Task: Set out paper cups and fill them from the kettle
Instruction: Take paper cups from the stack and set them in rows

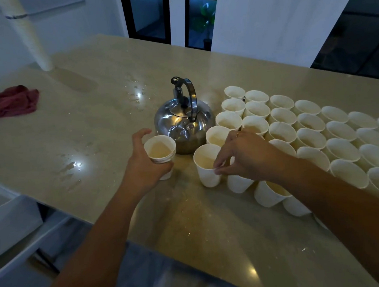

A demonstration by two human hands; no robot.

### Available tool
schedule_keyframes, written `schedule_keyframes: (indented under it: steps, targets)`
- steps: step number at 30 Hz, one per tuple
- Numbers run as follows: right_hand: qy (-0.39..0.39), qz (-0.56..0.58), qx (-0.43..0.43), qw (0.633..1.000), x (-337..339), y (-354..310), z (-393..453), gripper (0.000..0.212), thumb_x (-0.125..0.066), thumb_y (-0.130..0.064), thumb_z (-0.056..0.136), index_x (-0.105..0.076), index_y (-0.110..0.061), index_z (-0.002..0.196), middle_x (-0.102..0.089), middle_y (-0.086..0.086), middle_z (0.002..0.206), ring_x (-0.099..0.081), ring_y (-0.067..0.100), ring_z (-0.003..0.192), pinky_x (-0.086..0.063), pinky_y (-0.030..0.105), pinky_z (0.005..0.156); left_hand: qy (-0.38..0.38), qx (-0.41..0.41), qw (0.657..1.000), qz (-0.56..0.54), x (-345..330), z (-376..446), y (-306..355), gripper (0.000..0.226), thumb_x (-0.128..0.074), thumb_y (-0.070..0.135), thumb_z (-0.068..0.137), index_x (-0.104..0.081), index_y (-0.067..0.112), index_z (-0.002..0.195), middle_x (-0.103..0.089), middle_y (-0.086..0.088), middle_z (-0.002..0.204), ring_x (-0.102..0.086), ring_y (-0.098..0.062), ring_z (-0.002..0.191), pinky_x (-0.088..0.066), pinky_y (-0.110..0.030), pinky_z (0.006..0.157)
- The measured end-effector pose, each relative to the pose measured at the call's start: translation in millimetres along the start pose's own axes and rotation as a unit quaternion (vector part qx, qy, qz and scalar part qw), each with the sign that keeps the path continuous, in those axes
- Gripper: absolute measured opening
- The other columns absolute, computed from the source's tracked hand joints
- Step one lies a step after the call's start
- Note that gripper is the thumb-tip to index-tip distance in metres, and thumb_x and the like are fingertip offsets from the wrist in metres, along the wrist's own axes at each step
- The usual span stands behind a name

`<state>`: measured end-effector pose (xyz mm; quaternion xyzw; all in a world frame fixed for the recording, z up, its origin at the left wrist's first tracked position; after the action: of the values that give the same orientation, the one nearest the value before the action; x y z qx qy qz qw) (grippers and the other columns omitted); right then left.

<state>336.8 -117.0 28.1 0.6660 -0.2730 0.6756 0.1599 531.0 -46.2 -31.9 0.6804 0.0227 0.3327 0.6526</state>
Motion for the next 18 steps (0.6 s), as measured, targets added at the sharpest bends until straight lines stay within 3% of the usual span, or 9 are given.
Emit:
schedule_keyframes:
  steps: [2,7,9,11,12,14,16,18]
  targets:
    - [-0.013,-0.028,-0.006,1.0,-6,2,4,0.018,-0.069,-0.05,0.085,-0.075,-0.044,0.1,-0.067,-0.012,0.105,-0.046,0.007,0.104,-0.018,0.026,0.084,-0.002,-0.002,1.0,0.011,-1,0,3,0.098,-0.087,0.014,0.07,-0.025,0.033,0.144,-0.046,0.001,0.119,-0.052,-0.019,0.109,-0.047,-0.032,0.088]
    - [-0.036,-0.016,-0.035,0.999,-16,13,9,0.019,-0.068,-0.05,0.085,-0.074,-0.044,0.102,-0.064,-0.009,0.112,-0.036,0.005,0.101,-0.011,0.024,0.076,-0.013,-0.006,0.999,0.033,-3,2,5,0.101,-0.088,0.017,0.07,-0.024,0.035,0.146,-0.043,0.004,0.123,-0.051,-0.021,0.113,-0.047,-0.033,0.089]
    - [-0.049,-0.006,-0.048,0.998,-16,17,9,0.026,-0.071,-0.053,0.082,-0.072,-0.046,0.107,-0.063,-0.01,0.117,-0.037,0.006,0.105,-0.014,0.025,0.081,-0.039,0.0,0.999,0.035,-5,3,3,0.107,-0.089,0.017,0.068,-0.021,0.038,0.147,-0.041,0.004,0.126,-0.05,-0.022,0.115,-0.046,-0.033,0.089]
    - [-0.046,0.058,-0.069,0.995,-8,20,8,0.045,-0.073,-0.057,0.075,-0.066,-0.048,0.118,-0.06,-0.015,0.121,-0.04,0.009,0.113,-0.025,0.032,0.096,-0.073,0.008,0.997,0.032,-6,3,2,0.116,-0.091,0.02,0.065,-0.014,0.042,0.149,-0.037,0.004,0.134,-0.046,-0.02,0.12,-0.043,-0.032,0.092]
    - [-0.027,0.109,-0.08,0.991,2,21,9,0.051,-0.072,-0.06,0.074,-0.062,-0.049,0.123,-0.06,-0.019,0.118,-0.043,0.008,0.112,-0.032,0.035,0.099,-0.079,0.006,0.996,0.03,-3,4,6,0.119,-0.092,0.024,0.064,-0.012,0.043,0.15,-0.035,0.004,0.138,-0.043,-0.019,0.123,-0.042,-0.032,0.094]
    - [0.06,0.214,-0.104,0.969,29,26,14,0.053,-0.066,-0.063,0.077,-0.061,-0.045,0.127,-0.062,-0.024,0.107,-0.053,0.002,0.1,-0.044,0.028,0.089,-0.066,-0.004,0.998,0.02,9,12,22,0.113,-0.089,0.029,0.067,-0.013,0.044,0.149,-0.034,0.003,0.145,-0.04,-0.016,0.128,-0.04,-0.034,0.098]
    - [0.156,0.267,-0.135,0.941,56,36,28,0.046,-0.062,-0.056,0.087,-0.06,-0.038,0.13,-0.063,-0.021,0.103,-0.056,-0.003,0.093,-0.042,0.015,0.077,-0.048,-0.027,0.998,0.022,21,35,42,0.096,-0.083,0.032,0.076,-0.021,0.044,0.148,-0.038,0.001,0.145,-0.04,-0.016,0.13,-0.04,-0.037,0.101]
    - [0.205,0.287,-0.169,0.92,71,45,51,0.046,-0.057,-0.053,0.094,-0.057,-0.03,0.135,-0.062,-0.015,0.111,-0.058,0.0,0.096,-0.044,0.017,0.082,-0.037,-0.064,0.997,0.037,27,67,66,0.074,-0.078,0.029,0.082,-0.037,0.036,0.143,-0.048,0.0,0.135,-0.048,-0.019,0.125,-0.045,-0.037,0.1]
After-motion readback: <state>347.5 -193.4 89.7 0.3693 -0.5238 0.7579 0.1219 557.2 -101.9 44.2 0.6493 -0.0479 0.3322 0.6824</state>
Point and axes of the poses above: each hand's wrist, its own z-axis towards the middle knuckle, its own x-axis out of the back of the hand, y = z × x, the point moved 10 cm from there along z, towards the middle knuckle
